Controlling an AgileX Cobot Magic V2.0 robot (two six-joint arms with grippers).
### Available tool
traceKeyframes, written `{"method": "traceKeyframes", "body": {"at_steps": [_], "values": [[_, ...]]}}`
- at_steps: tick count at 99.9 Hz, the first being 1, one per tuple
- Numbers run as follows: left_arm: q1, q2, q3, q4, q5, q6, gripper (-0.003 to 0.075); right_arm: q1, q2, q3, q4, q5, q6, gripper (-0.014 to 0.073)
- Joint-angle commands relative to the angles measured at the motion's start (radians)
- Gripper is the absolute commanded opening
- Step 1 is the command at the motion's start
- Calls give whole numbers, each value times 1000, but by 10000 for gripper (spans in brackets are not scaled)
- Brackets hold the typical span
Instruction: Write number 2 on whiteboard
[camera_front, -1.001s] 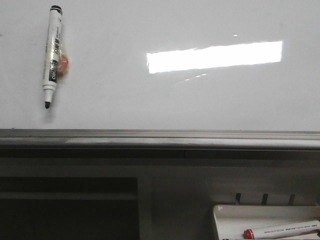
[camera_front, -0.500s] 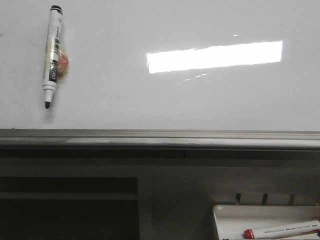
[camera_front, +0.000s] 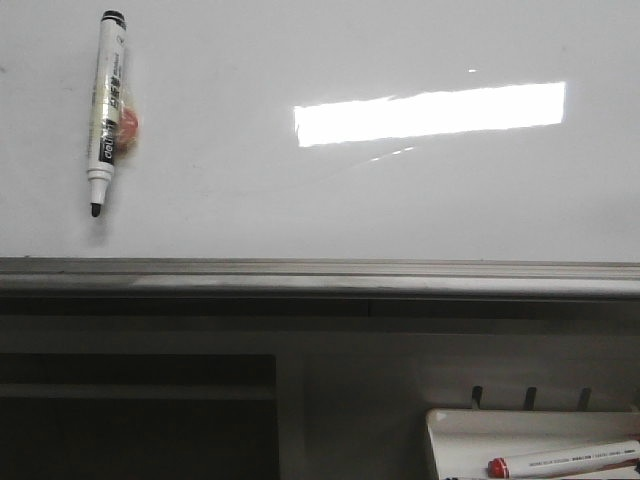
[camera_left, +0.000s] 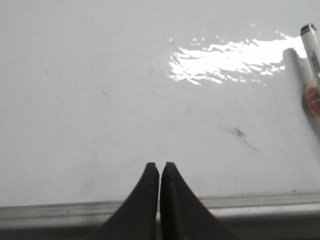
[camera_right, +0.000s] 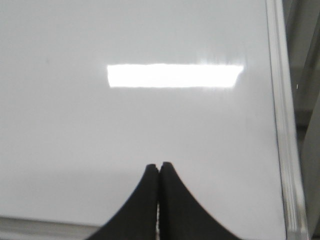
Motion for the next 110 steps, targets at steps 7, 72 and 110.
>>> {"method": "traceKeyframes", "body": {"at_steps": [7, 72, 110], "values": [[2, -27, 10, -10, -111, -7, -20, -6, -20, 24, -14, -231, -4, -71], [2, 95, -212, -163, 90, -7, -21, -6, 138, -283, 167, 330, 125, -67], [0, 323, -446, -136, 199, 6, -2, -6, 414, -525, 196, 726, 125, -71]]}}
